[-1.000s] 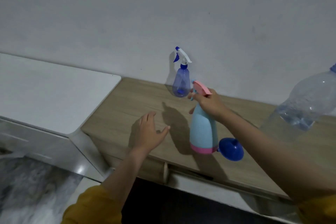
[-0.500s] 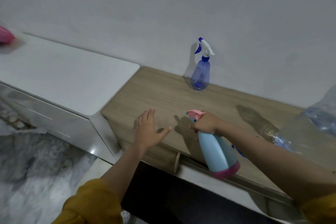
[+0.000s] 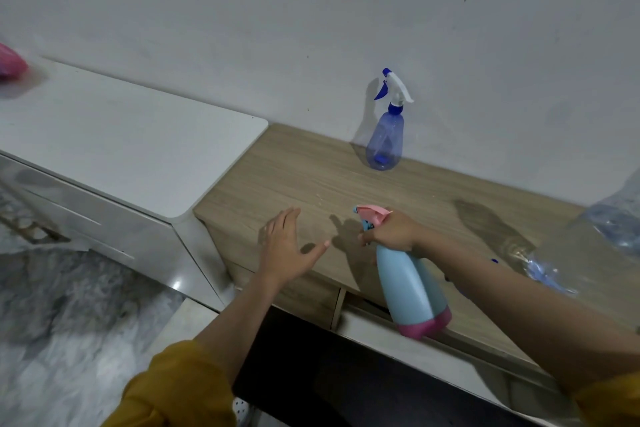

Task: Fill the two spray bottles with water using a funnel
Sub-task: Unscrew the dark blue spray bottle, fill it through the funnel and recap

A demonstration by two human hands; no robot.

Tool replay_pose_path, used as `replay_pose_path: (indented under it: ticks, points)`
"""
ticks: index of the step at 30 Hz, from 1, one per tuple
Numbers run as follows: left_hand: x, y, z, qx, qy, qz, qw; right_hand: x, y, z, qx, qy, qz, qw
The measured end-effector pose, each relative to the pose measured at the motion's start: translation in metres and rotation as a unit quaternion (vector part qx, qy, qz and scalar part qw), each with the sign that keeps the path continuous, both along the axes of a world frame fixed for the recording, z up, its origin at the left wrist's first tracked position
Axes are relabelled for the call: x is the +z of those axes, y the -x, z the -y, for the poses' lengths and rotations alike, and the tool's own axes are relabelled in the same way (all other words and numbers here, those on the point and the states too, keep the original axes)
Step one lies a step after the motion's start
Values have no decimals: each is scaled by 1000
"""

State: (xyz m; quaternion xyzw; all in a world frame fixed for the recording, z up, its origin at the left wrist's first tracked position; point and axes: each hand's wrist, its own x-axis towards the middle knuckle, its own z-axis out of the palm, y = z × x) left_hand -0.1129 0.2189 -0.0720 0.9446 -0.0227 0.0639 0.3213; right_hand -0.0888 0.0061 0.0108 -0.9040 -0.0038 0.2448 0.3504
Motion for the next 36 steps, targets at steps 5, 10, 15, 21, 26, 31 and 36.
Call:
replay_pose_path:
  ticks: [5,10,15,21,26,31,36]
  points:
    - [-2,3,-1,11,16,7,1000,-4,2,-4,6,41,-4,999]
    - [7,5,7,9,74,17,997,5,0,0,15,-18,7,1000]
    - [24,11,34,-29,171,26,985,17,-10,16,-11,-97,29,995]
    - [28,21,78,-99,276,-43,955,38,-9,30,-98,-116,153,976]
    - [34,24,105,-159,295,-72,939,47,0,30,-154,-211,236,936]
    - [40,20,121,-181,350,-66,917,44,2,38,-202,-243,330,890]
    - [47,13,139,-154,394,-48,905,45,2,45,-256,-251,416,836]
